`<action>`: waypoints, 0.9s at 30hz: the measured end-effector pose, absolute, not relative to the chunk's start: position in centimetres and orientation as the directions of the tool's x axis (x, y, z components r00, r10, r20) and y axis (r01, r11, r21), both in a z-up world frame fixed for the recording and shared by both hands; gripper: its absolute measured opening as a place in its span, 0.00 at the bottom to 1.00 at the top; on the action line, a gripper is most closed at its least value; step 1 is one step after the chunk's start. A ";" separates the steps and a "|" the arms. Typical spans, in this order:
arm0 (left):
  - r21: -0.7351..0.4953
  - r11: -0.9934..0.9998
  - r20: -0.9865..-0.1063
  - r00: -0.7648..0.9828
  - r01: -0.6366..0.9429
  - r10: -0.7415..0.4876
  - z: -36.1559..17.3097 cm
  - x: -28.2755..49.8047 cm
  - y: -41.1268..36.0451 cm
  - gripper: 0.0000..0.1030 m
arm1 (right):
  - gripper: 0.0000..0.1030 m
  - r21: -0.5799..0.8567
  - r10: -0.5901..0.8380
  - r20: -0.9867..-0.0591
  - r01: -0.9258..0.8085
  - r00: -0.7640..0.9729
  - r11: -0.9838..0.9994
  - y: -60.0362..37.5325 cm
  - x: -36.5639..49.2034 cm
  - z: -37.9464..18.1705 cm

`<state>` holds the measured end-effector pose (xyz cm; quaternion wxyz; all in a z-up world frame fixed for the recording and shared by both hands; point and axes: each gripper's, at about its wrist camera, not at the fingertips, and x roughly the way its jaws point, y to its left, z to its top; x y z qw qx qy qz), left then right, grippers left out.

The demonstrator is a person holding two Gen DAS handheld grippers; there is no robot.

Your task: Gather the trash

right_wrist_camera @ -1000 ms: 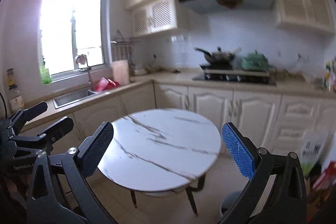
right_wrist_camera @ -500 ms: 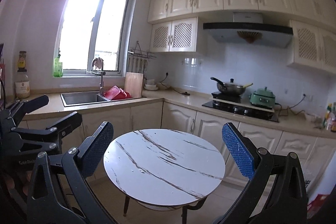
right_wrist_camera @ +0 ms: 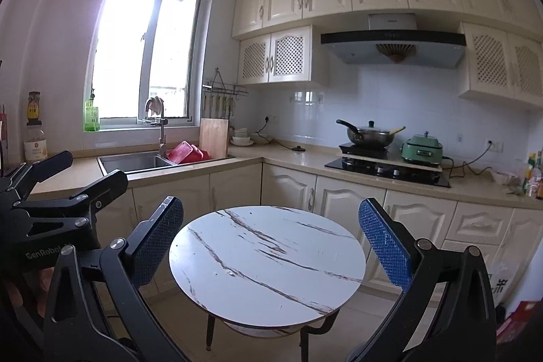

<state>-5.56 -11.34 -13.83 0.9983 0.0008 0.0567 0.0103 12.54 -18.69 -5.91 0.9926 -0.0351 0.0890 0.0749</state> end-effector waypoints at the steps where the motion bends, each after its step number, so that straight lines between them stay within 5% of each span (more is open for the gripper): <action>1: 0.005 1.000 -0.114 0.993 -0.016 0.017 -13.8 -5.5 -11.5 0.99 | 1.00 -0.058 0.143 -0.184 -0.156 0.972 0.986 -18.7 12.6 -5.9; 27: 0.030 1.000 -0.115 0.993 -0.003 0.007 -13.1 -3.9 -9.9 0.99 | 1.00 -0.036 0.135 -0.176 -0.143 0.975 0.989 -19.5 12.0 -6.1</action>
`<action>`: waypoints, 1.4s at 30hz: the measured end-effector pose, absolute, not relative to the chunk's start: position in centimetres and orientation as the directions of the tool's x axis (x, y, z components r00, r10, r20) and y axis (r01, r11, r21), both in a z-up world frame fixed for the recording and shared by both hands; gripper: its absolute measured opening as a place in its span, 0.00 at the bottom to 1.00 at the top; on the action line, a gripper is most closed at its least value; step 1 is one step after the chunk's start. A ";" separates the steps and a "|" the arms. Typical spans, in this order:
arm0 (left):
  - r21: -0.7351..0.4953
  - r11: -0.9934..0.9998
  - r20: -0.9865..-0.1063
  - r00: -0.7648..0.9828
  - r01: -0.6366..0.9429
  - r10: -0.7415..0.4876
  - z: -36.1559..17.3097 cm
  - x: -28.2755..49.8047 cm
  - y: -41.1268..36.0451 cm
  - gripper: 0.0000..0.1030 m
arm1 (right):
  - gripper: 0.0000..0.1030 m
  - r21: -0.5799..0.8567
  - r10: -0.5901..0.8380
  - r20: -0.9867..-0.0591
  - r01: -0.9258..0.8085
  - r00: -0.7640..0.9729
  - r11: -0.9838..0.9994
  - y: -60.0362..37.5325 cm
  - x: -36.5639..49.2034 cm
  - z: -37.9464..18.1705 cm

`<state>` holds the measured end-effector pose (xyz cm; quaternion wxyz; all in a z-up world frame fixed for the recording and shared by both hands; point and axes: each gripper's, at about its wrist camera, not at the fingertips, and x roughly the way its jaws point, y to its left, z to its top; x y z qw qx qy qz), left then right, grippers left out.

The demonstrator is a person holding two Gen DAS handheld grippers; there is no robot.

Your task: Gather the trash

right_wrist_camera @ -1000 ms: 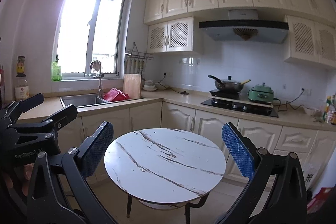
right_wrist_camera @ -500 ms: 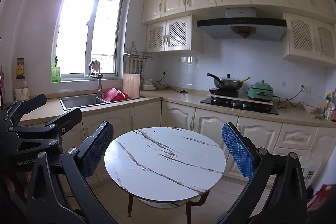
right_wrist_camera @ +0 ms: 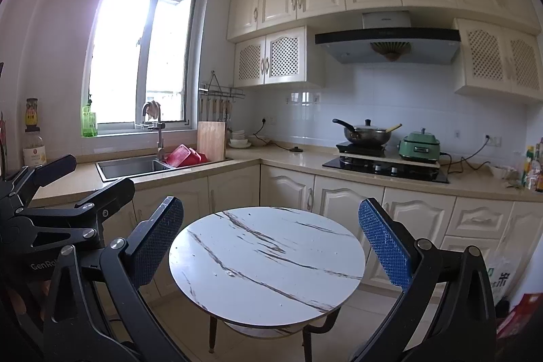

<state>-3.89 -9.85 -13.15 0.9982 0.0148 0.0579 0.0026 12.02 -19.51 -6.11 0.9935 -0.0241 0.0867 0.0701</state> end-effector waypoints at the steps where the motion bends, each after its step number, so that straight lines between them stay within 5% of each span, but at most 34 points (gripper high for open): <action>1: 0.030 1.000 -0.116 0.993 -0.003 0.006 -13.0 -3.7 -9.7 0.99 | 1.00 -0.035 0.134 -0.176 -0.142 0.975 0.989 -19.4 12.0 -6.1; 42: 0.040 0.999 -0.106 0.994 0.010 -0.005 -13.4 -2.6 -6.6 0.99 | 1.00 -0.033 0.120 -0.172 -0.128 0.978 0.991 -19.1 12.4 -5.9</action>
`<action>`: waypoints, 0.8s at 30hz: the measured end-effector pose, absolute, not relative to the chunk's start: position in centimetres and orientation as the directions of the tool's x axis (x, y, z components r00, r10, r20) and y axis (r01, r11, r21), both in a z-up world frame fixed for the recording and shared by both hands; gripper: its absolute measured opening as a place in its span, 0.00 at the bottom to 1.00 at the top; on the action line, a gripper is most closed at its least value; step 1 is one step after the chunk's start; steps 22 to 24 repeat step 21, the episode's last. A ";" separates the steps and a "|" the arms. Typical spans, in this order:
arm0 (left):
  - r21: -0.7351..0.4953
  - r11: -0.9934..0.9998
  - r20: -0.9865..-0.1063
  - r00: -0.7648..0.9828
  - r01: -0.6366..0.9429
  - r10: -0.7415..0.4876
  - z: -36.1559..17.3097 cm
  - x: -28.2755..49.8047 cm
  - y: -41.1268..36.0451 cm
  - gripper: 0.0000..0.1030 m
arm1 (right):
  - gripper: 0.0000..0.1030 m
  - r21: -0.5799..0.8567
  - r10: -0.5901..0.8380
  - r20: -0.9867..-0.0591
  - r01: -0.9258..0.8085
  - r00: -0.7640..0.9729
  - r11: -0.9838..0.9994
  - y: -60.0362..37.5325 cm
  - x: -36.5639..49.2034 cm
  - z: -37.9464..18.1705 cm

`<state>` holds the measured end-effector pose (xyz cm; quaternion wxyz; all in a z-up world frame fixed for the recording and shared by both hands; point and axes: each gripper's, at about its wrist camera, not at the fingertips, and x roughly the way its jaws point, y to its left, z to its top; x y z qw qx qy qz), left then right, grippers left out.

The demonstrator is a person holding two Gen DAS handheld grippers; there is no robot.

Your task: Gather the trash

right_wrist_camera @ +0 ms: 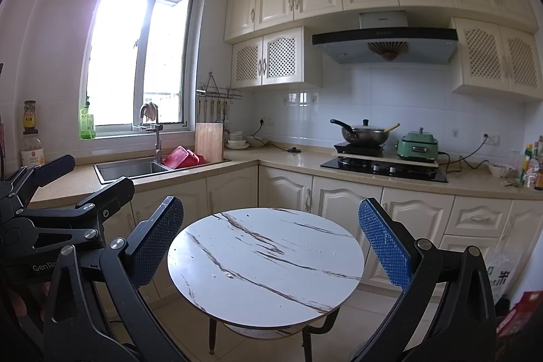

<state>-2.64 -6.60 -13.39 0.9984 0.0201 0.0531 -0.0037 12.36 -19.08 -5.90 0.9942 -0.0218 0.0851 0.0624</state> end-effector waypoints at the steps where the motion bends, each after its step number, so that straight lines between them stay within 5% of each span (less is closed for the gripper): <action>1: 0.040 0.999 -0.105 0.994 0.009 -0.005 -13.3 -2.7 -6.6 0.99 | 1.00 -0.033 0.120 -0.172 -0.128 0.978 0.991 -19.1 12.3 -5.9; 24: 0.042 0.999 -0.111 0.994 0.019 -0.014 -13.1 -2.5 -5.4 0.99 | 1.00 -0.025 0.110 -0.176 -0.116 0.978 0.993 -18.4 12.5 -6.0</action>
